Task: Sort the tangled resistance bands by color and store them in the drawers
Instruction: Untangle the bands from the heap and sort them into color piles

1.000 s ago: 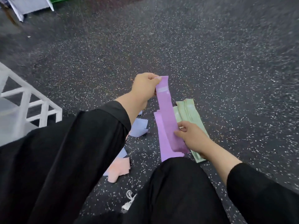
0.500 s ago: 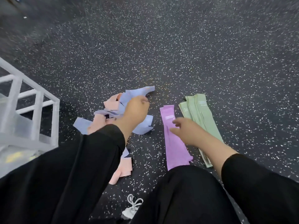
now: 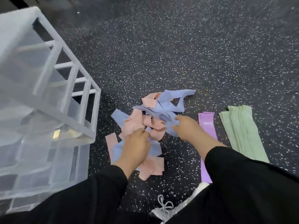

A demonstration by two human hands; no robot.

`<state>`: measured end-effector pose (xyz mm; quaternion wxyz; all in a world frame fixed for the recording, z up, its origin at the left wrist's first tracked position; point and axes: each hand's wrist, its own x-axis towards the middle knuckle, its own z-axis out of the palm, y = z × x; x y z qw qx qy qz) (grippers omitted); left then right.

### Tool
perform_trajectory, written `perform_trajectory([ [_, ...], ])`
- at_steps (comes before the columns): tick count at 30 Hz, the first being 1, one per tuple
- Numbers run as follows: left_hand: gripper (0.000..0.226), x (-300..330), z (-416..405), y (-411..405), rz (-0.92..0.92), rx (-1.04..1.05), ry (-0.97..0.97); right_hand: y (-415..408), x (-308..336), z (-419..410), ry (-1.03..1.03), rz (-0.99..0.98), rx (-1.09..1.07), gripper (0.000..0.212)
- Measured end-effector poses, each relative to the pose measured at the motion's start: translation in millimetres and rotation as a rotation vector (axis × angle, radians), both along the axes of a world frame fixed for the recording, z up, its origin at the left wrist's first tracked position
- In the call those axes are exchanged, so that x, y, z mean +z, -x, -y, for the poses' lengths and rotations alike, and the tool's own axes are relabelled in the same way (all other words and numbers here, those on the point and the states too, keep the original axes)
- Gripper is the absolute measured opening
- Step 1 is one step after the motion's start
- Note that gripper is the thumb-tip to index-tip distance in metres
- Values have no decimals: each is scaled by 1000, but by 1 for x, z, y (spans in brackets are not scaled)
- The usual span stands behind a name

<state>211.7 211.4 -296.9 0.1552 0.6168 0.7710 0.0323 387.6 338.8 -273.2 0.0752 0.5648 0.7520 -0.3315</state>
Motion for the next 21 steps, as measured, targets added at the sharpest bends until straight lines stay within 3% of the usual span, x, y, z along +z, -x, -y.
perform_trajectory([
  [5, 33, -9, -10, 16, -1, -21, -2, 6, -26, -8, 53, 10, 79, 44],
  [14, 42, -26, -34, 12, 30, -94, -23, 7, -58, -22, -6, 118, 7, 49],
  [21, 45, -35, -50, 9, 61, -205, 128, 18, -73, -27, -142, 191, -60, 56],
])
